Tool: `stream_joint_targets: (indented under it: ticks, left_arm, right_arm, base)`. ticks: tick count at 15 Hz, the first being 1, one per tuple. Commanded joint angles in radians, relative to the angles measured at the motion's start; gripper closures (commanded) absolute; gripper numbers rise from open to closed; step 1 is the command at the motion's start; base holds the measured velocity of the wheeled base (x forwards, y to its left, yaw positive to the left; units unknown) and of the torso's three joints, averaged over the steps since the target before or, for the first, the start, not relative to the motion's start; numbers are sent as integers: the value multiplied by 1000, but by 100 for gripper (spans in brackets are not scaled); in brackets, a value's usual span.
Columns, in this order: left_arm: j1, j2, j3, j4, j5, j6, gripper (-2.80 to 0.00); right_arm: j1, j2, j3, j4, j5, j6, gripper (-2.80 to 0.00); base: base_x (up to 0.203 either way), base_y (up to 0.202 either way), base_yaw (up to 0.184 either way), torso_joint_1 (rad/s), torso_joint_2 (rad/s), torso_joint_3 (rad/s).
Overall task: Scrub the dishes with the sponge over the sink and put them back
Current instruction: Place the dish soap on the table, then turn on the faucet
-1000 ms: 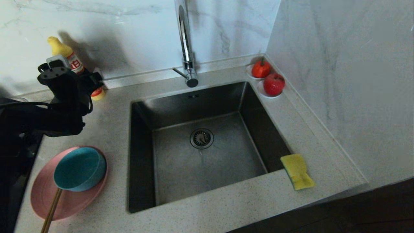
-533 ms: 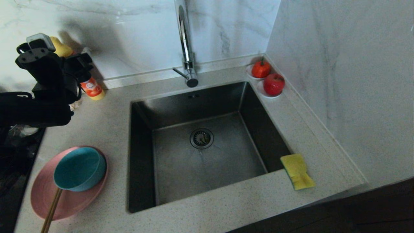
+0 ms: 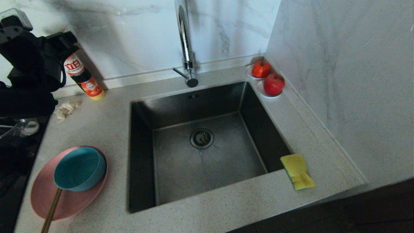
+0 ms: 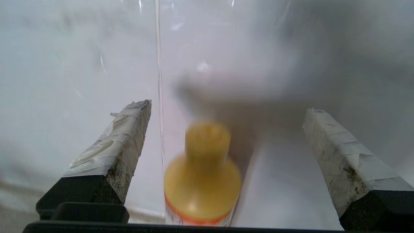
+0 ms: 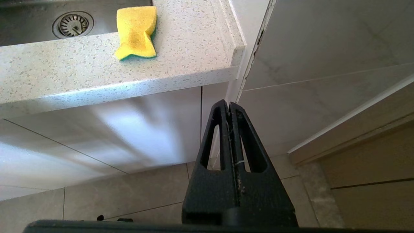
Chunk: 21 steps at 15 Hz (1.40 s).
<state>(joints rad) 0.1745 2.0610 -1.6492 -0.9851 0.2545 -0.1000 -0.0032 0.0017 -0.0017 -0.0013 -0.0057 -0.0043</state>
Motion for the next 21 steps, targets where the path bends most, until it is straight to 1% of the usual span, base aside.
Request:
stream_joint_targets:
  ticks: [1,5,6,7,8,9,10,11,12,14,15,16,18,19,20,21]
  left_arm:
    - [0,-64,2,-4,1,-1,-280]
    - [-1,-161,7,-3,0,-7,-280]
    - [-1,-192,19,-2,0,-18,-115]
    - [-4,-224,31,6,0,-26,0]
    - [-13,-267,48,31,-1,-30,0]
    - [-24,-318,71,91,-1,-31,0]
    - [-33,-364,91,155,0,-46,0]
    - [-37,-414,108,223,-1,-91,0]
    - [-39,-469,118,320,-13,-149,0]
    - [-41,-560,128,506,-63,-212,0]
    - [-43,-604,133,587,-102,-227,0]
    - [-43,-650,142,665,-165,-232,0]
    - [-43,-742,153,748,-292,-229,0]
    - [-43,-780,154,775,-343,-227,0]
    - [-44,-810,155,804,-366,-221,0]
    - [-46,-836,169,859,-376,-193,0]
  right_arm:
    - [0,1,0,0,0,0,0]
    - [0,1,0,0,0,0,0]
    - [0,0,0,0,0,0,0]
    - [0,1,0,0,0,0,0]
    - [0,0,0,0,0,0,0]
    - [0,0,2,0,0,0,0]
    - [0,1,0,0,0,0,0]
    - [0,1,0,0,0,0,0]
    - [0,0,1,0,0,0,0]
    - [0,0,0,0,0,0,0]
    - [0,1,0,0,0,0,0]
    - [0,1,0,0,0,0,0]
    - [0,0,0,0,0,0,0]
    - [0,1,1,0,0,0,0]
    - [0,0,0,0,0,0,0]
    - [0,1,1,0,0,0,0]
  base:
    - [0,0,0,0,0,0]
    - [0,0,0,0,0,0]
    - [0,0,0,0,0,0]
    - [0,0,0,0,0,0]
    - [0,0,0,0,0,0]
    - [0,0,0,0,0,0]
    - [0,0,0,0,0,0]
    - [0,0,0,0,0,0]
    - [0,0,0,0,0,0]
    - [0,0,0,0,0,0]
    - [0,0,0,0,0,0]
    - [0,0,0,0,0,0]
    - [0,0,0,0,0,0]
    - [0,0,0,0,0,0]
    - [0,0,0,0,0,0]
    - [0,0,0,0,0,0]
